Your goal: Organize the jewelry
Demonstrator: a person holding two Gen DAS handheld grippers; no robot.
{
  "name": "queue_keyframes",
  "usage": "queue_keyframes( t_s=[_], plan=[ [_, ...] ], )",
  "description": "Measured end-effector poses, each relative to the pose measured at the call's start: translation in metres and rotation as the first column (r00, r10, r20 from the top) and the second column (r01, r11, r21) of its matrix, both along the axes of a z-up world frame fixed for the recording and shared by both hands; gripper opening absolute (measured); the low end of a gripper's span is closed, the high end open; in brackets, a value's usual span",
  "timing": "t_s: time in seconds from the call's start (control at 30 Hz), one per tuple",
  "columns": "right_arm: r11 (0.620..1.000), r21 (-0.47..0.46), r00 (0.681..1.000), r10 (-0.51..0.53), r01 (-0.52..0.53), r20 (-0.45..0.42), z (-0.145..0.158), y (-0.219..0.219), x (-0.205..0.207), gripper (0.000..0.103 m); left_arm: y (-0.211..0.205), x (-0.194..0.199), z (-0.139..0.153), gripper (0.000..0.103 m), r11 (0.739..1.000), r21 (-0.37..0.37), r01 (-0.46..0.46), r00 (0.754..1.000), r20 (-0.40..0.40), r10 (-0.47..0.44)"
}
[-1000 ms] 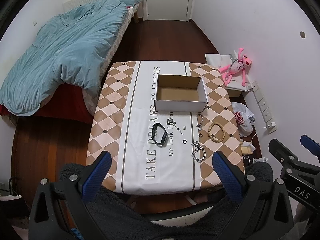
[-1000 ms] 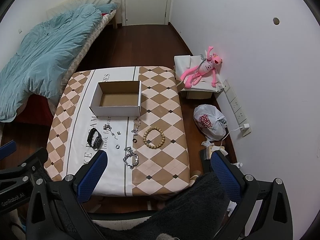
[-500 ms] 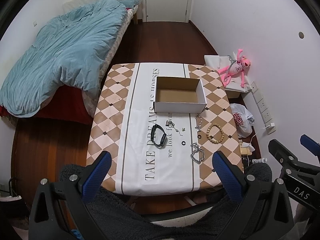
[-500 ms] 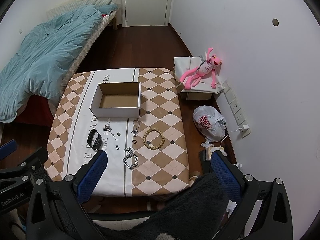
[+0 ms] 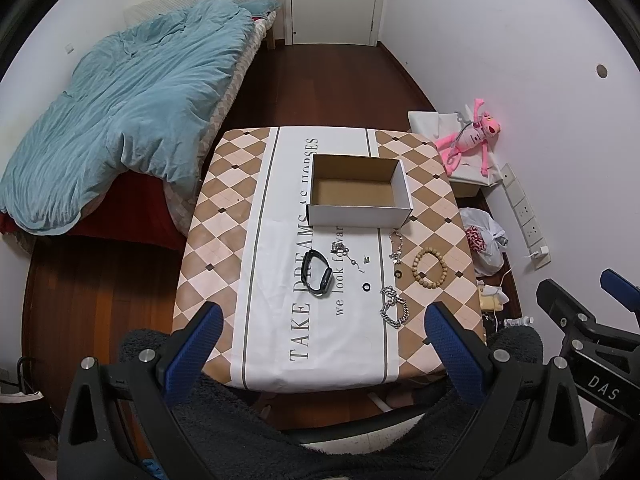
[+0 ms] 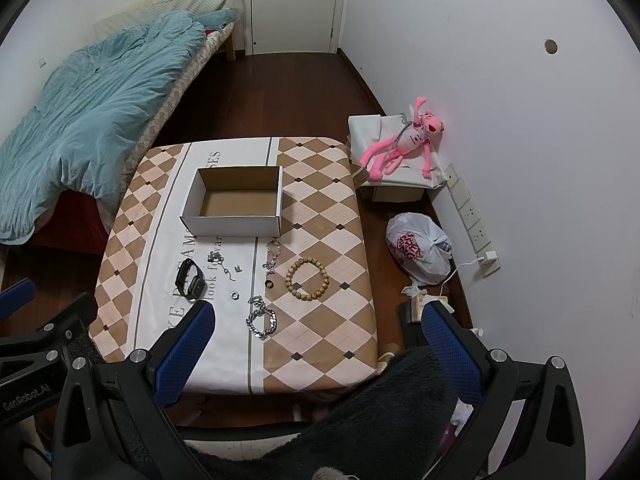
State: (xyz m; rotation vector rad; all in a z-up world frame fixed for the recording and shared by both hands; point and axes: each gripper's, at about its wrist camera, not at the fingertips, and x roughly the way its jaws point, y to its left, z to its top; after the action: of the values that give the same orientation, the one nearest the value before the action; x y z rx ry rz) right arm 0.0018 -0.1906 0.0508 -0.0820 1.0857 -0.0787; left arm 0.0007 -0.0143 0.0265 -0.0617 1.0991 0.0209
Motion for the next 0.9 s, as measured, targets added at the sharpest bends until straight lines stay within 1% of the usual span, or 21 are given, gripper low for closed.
queue_keyframes(
  t_s=[0.2, 0.27, 0.4, 0.63, 0.7, 0.77, 0.9],
  plan=[
    [1.0, 0.01, 1.0, -0.009, 0.009, 0.001, -0.001, -0.002, 0.007, 0.103, 0.0, 0.005, -0.003, 0.103, 1.0, 0.005, -0.001, 1.0, -0.008, 0.001],
    [1.0, 0.016, 1.0, -0.022, 0.023, -0.001, -0.007, -0.005, 0.014, 0.103, -0.002, 0.014, -0.01, 0.103, 1.0, 0.015, -0.004, 1.0, -0.024, 0.004],
    [0.998, 0.004, 0.998, -0.058, 0.059, -0.005, -0.026, -0.01, 0.032, 0.103, -0.001, 0.035, -0.031, 0.103, 0.998, 0.058, -0.015, 0.999, -0.039, 0.017],
    [0.993, -0.022, 0.99, -0.119, 0.118, -0.072, -0.089, -0.025, 0.067, 0.103, 0.013, 0.064, -0.082, 0.103, 0.994, 0.103, -0.04, 0.996, -0.077, 0.048],
    [0.989, -0.033, 0.984, -0.146, 0.144, -0.102, -0.113, -0.031, 0.079, 0.103, 0.016, 0.074, -0.1, 0.103, 0.993, 0.109, -0.043, 0.993, -0.103, 0.054],
    [0.985, -0.022, 0.974, -0.172, 0.17, -0.146, -0.136, -0.039, 0.09, 0.103, 0.019, 0.08, -0.116, 0.103, 0.992, 0.122, -0.043, 0.99, -0.126, 0.058],
    [0.977, -0.02, 0.956, -0.211, 0.212, -0.204, -0.175, -0.052, 0.104, 0.103, 0.022, 0.092, -0.145, 0.103, 0.991, 0.132, -0.032, 0.984, -0.171, 0.055]
  ],
)
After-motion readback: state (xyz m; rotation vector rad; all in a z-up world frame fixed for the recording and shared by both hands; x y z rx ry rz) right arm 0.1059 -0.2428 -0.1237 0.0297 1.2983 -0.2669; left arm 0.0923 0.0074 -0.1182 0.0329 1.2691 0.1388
